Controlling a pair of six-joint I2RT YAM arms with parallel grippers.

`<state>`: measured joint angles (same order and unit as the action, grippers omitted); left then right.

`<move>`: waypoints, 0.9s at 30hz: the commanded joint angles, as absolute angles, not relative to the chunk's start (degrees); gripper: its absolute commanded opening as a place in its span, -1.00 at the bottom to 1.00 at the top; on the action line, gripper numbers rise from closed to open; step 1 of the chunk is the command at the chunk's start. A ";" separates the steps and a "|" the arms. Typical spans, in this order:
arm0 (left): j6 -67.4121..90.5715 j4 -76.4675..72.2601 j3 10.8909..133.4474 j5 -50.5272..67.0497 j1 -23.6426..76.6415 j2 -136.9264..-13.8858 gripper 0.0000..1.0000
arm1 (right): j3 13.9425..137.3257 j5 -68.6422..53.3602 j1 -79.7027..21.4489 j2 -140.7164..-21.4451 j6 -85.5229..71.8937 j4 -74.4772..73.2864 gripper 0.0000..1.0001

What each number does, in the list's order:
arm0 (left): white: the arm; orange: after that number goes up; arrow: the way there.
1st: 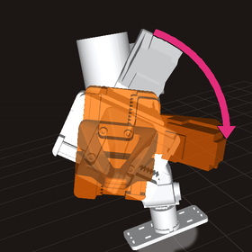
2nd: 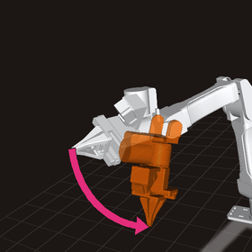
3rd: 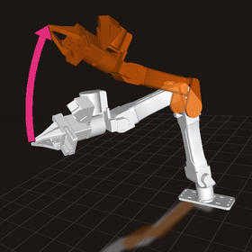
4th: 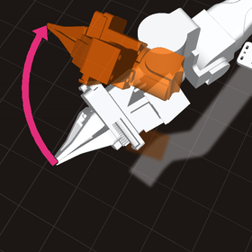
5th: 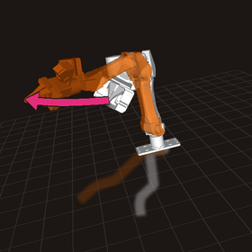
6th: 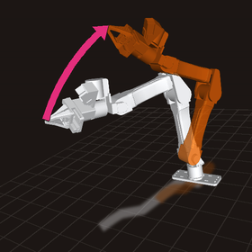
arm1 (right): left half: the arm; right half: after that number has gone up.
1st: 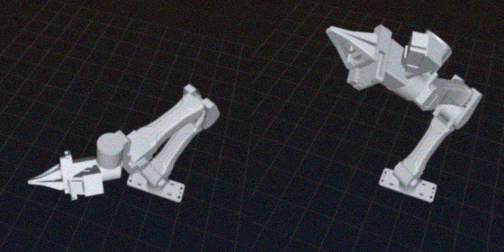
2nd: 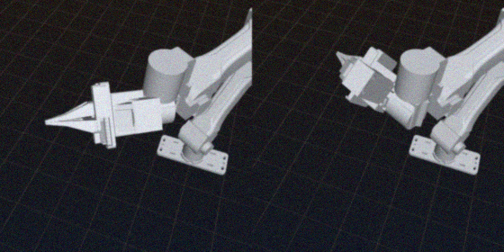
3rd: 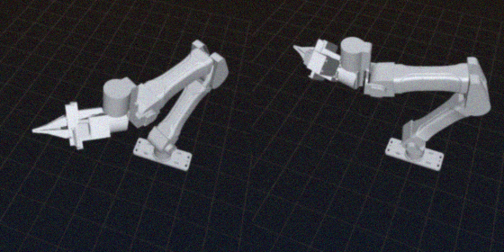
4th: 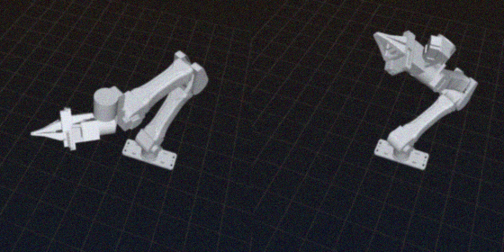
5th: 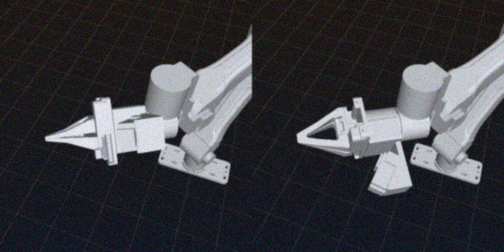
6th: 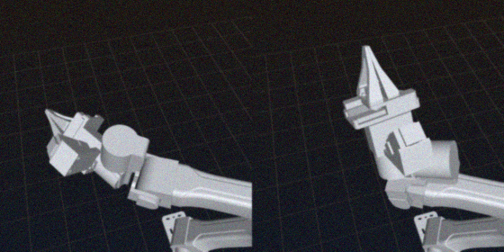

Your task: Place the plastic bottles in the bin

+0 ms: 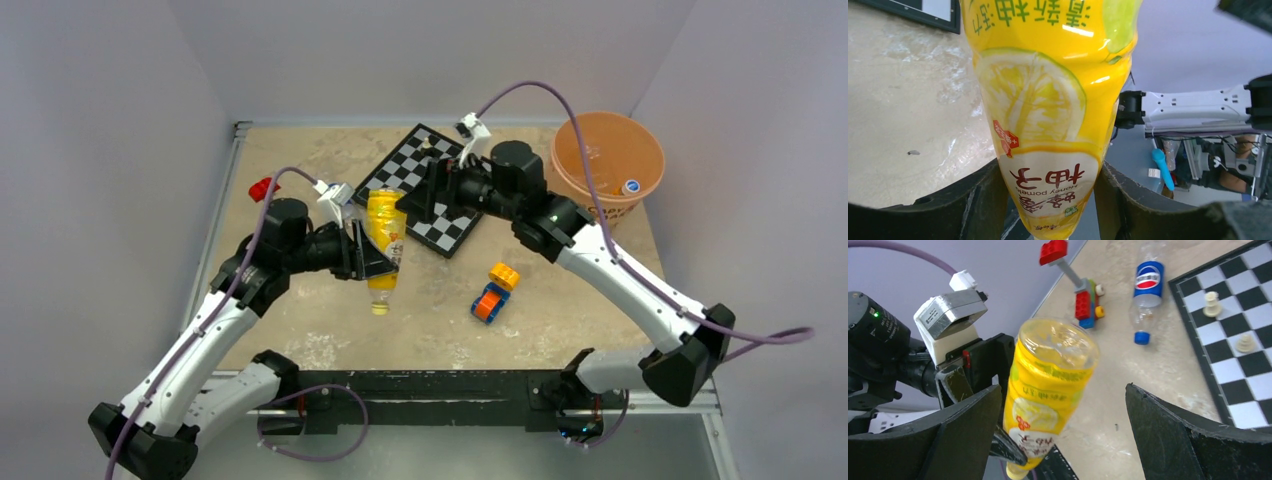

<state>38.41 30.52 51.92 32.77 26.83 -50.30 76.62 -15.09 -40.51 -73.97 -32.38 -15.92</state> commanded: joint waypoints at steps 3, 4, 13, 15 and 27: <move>39.72 25.75 54.67 39.16 27.14 -49.79 0.06 | 80.68 -18.53 -44.88 -79.89 -36.12 -9.23 0.96; 39.73 25.80 54.67 39.18 27.15 -49.64 0.06 | 80.72 -19.26 -45.17 -80.66 -36.74 -8.57 0.95; 38.73 27.78 54.56 38.38 27.12 -48.37 0.23 | 77.56 -21.79 -45.88 -81.54 -40.48 -2.32 0.39; 38.28 28.80 54.80 37.94 27.13 -48.43 0.43 | 76.60 -21.44 -45.89 -80.87 -40.72 -2.15 0.27; 35.03 39.65 57.94 27.61 27.07 -46.54 1.00 | 81.73 -1.64 -31.44 -72.27 -32.43 -22.68 0.00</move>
